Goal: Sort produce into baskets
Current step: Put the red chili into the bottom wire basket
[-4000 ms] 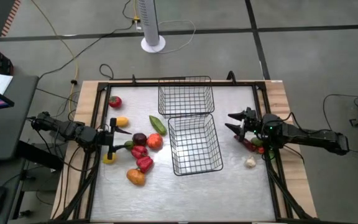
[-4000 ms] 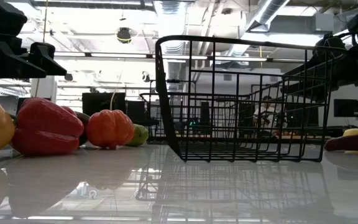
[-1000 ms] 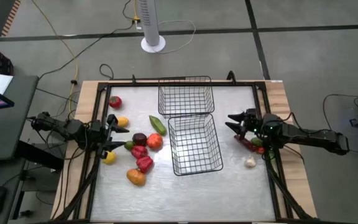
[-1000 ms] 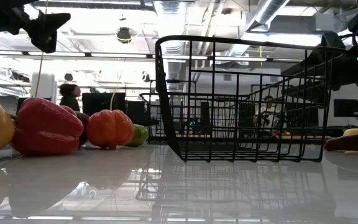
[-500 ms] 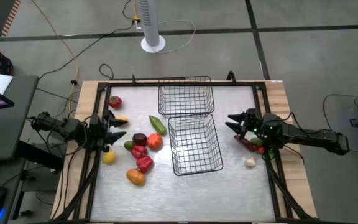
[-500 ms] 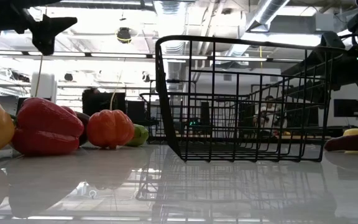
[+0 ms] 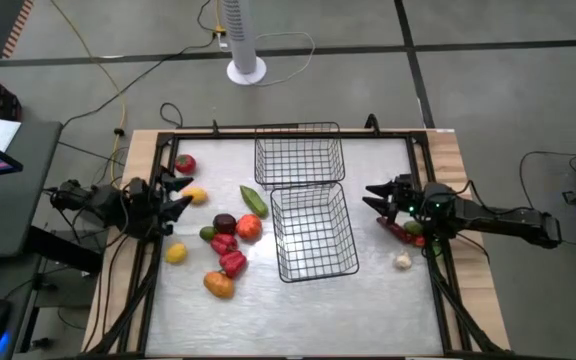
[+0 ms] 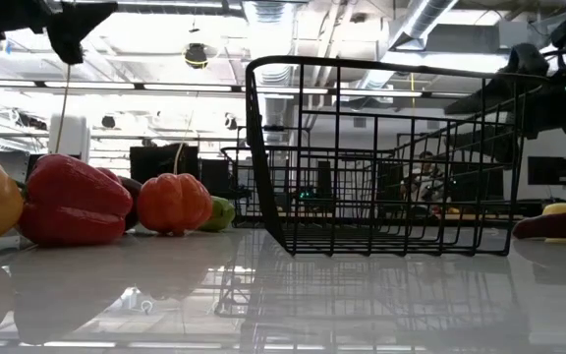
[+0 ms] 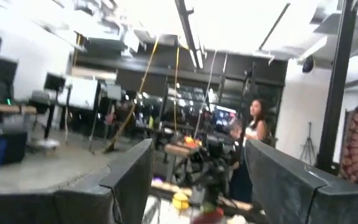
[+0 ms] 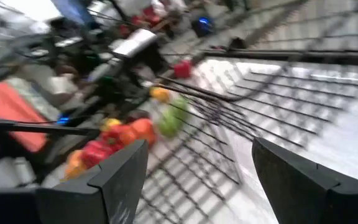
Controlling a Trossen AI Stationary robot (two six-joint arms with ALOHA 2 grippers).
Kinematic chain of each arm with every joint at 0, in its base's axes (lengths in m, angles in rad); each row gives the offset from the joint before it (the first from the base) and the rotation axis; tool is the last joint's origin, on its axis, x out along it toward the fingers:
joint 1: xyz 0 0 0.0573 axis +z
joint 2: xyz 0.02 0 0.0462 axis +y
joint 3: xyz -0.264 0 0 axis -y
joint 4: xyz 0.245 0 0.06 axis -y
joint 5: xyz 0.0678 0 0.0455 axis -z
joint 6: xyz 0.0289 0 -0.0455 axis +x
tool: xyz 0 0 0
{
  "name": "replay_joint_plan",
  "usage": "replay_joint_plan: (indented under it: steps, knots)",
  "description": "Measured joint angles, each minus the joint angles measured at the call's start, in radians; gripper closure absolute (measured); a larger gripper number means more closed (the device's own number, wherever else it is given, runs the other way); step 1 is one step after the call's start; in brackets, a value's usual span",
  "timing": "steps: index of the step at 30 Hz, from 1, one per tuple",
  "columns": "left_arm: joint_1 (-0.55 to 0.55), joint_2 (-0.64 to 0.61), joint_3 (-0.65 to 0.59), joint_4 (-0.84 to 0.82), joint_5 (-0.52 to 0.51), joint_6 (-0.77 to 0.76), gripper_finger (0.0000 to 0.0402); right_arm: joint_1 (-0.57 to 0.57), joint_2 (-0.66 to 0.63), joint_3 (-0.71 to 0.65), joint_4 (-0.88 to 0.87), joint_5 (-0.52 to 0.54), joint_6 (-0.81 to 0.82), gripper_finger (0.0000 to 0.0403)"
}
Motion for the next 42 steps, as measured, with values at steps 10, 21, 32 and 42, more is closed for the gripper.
replay_joint_plan:
  steps: [10,21,32,42]
  knots:
    - [0.0,0.0,0.0,0.385,-0.039,0.246,0.0163,0.001,0.0,0.15,0.177,-0.024,-0.237,0.0087]
    - [0.0,0.032,0.001,0.353,0.133,0.226,0.0163,0.133,0.029,0.242,0.047,0.088,-0.34,0.0092]
    - [0.0,0.187,0.12,0.152,0.057,0.063,0.0163,0.38,0.42,0.585,-0.802,0.324,0.048,0.0097]
    - [0.0,0.394,0.192,0.119,0.001,0.001,0.0163,0.517,0.779,0.659,-1.242,0.219,0.416,0.0098]
